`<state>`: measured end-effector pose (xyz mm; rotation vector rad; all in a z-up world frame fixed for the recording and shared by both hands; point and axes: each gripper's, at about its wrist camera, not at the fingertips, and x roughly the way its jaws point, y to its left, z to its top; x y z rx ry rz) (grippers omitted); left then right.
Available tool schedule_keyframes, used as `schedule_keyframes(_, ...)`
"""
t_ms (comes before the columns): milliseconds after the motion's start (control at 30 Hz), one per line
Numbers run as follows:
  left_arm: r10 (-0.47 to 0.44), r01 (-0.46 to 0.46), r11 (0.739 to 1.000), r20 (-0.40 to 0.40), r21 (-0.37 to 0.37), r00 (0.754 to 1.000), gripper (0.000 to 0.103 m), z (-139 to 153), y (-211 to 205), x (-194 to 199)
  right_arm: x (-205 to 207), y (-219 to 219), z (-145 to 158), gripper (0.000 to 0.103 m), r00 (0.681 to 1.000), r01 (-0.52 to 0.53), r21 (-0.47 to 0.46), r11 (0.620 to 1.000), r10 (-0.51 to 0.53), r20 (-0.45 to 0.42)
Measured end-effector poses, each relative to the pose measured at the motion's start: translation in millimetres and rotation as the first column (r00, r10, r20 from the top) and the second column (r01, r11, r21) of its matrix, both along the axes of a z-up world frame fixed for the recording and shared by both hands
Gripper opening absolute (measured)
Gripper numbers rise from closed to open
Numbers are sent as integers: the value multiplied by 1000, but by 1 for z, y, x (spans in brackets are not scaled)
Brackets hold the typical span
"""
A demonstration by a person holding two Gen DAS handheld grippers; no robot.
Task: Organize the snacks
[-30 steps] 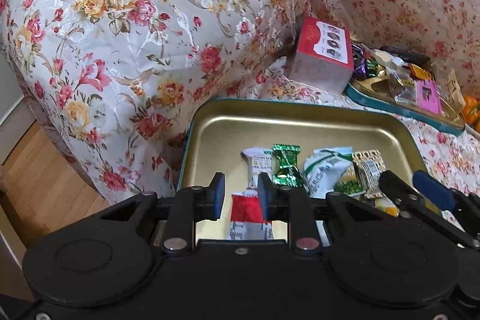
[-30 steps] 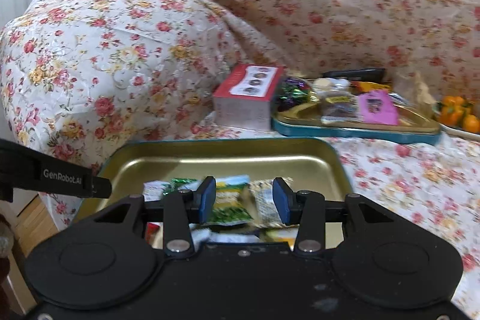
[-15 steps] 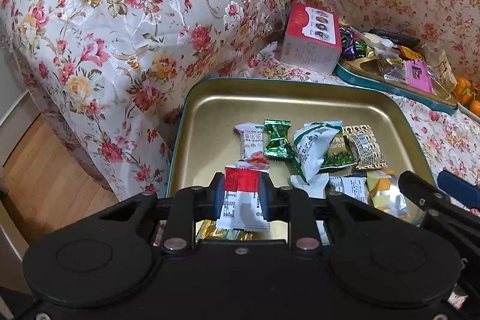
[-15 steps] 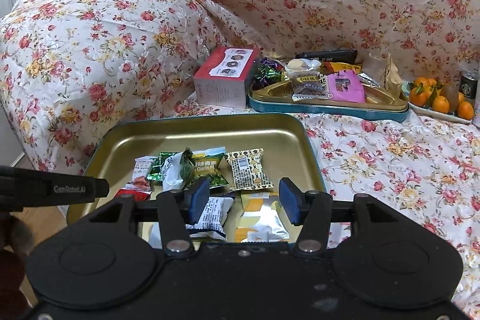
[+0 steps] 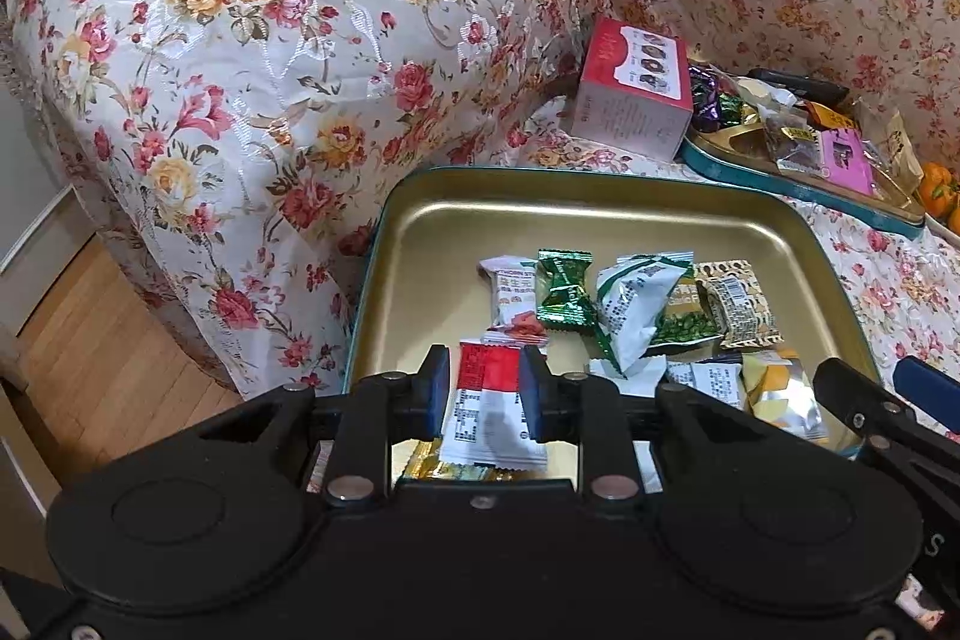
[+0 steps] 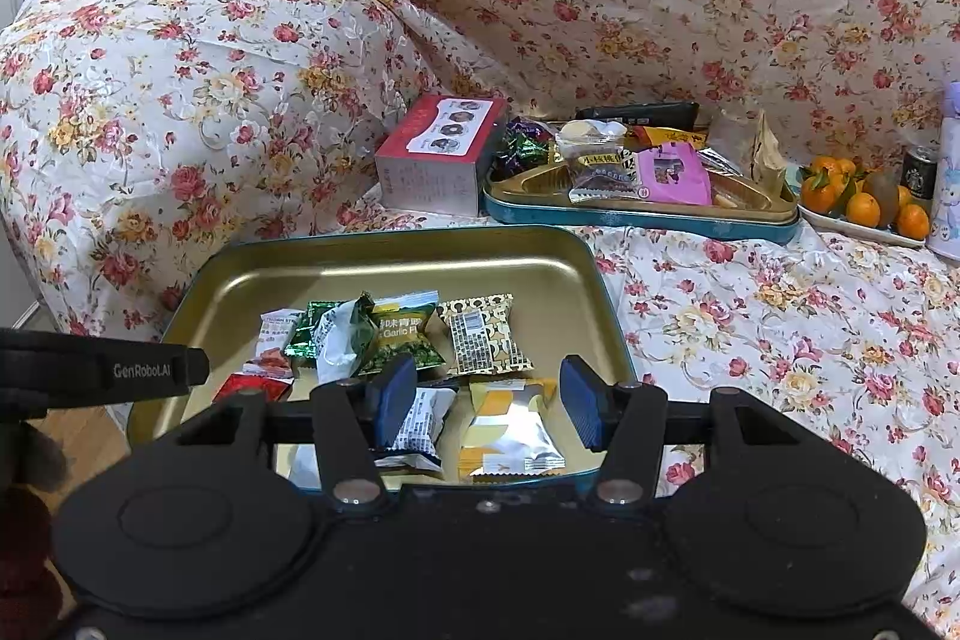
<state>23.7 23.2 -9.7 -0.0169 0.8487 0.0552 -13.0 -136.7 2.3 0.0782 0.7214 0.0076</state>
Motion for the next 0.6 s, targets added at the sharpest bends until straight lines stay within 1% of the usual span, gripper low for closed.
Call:
schedule_keyframes(167, -5, 5, 1000, -22, -10, 1000, 35, -3, 1, 2, -1, 0, -2, 56, 1000, -3, 0, 1000, 3, -7)
schedule_keyframes(433, -29, 29, 1000, -41, -1, 999, 35, -6, 0, 4, 0, -5, -3, 56, 1000, 11, 7, 1000, -11, -15)
schedule_keyframes(600, -28, 29, 1000, -45, 6, 999, 35, -6, 0, 5, 1, -5, -4, 56, 1000, 19, 10, 1000, -19, -21)
